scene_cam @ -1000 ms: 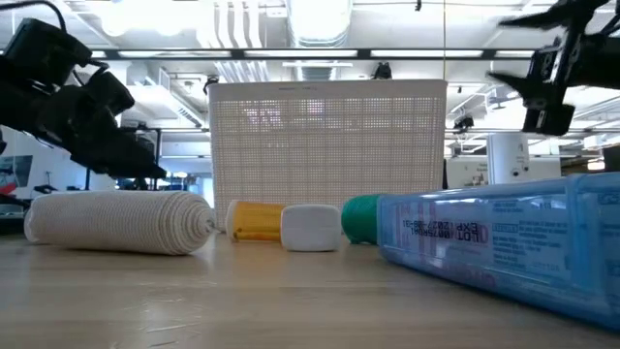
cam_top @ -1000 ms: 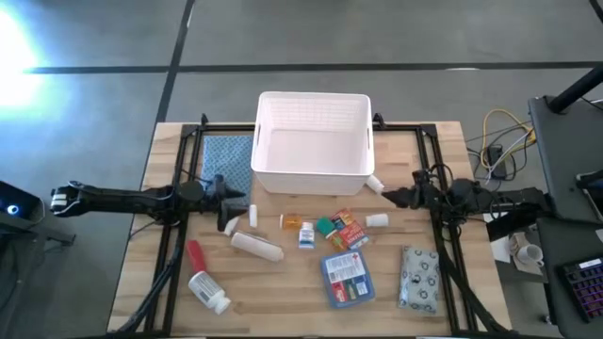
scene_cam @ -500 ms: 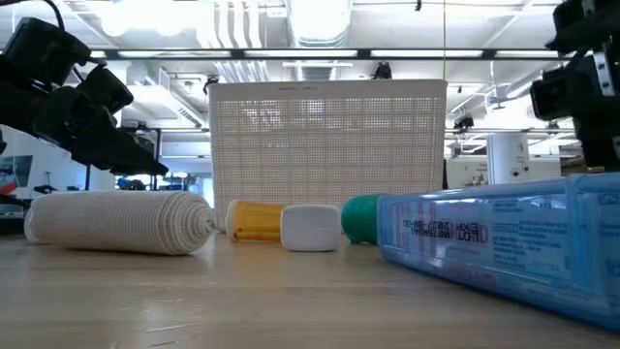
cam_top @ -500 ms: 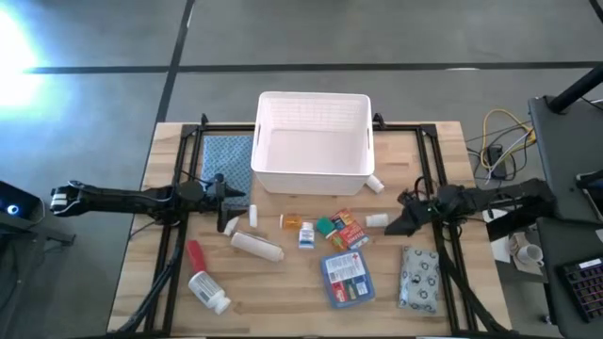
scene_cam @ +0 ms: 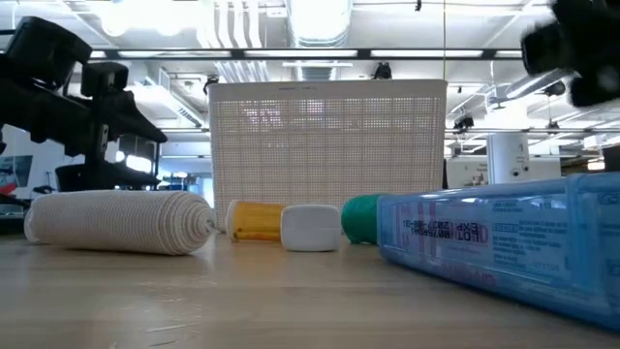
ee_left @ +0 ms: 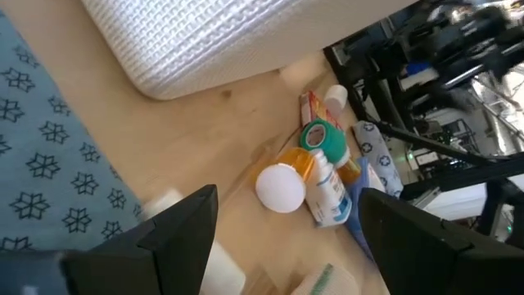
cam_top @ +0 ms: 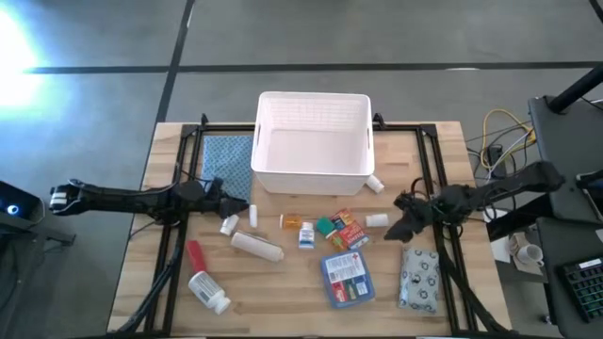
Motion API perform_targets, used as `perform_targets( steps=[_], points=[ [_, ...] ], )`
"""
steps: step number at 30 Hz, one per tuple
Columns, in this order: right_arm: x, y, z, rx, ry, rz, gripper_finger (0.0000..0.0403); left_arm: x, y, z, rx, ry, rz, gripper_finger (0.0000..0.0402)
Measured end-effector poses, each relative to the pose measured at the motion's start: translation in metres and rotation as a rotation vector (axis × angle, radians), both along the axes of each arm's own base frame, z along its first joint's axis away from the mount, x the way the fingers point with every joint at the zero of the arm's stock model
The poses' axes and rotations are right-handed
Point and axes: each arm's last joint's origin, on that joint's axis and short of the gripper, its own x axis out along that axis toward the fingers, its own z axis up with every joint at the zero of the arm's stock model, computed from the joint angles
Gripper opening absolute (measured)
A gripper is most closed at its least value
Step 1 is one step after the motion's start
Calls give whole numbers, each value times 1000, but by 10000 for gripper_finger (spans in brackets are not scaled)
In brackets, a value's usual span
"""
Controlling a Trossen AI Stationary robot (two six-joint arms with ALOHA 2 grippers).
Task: Pick & place medical supplies in basket/bin
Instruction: Put the bottom right white medicine bottle into the white bin
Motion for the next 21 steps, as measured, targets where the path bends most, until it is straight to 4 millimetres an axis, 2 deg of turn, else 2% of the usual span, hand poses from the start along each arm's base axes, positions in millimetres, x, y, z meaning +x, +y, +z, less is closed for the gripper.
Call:
perform_targets(
  steps=[3, 5, 8, 11, 14, 17, 21],
  points=[
    [8, 0, 27, -149, -118, -107, 230, 0, 0, 0, 2, -5, 4, 274],
    [14, 1, 38, -239, -90, -128, 230, 0, 0, 0, 2, -5, 4, 274],
    [20, 3, 40, -380, 168, -77, 230, 0, 0, 0, 2, -5, 5, 274],
    [14, 2, 37, -533, 514, 0, 230, 0, 0, 0, 2, -5, 5, 274],
    [8, -1, 42, -678, 766, 36, 230, 0, 0, 1, 2, -6, 5, 274],
    [10, -3, 50, -832, 875, 39, 230, 0, 0, 1, 2, -6, 5, 274],
    [28, 1, 48, -1071, 822, 150, 231, 0, 0, 0, 2, -4, 5, 274]
  ],
)
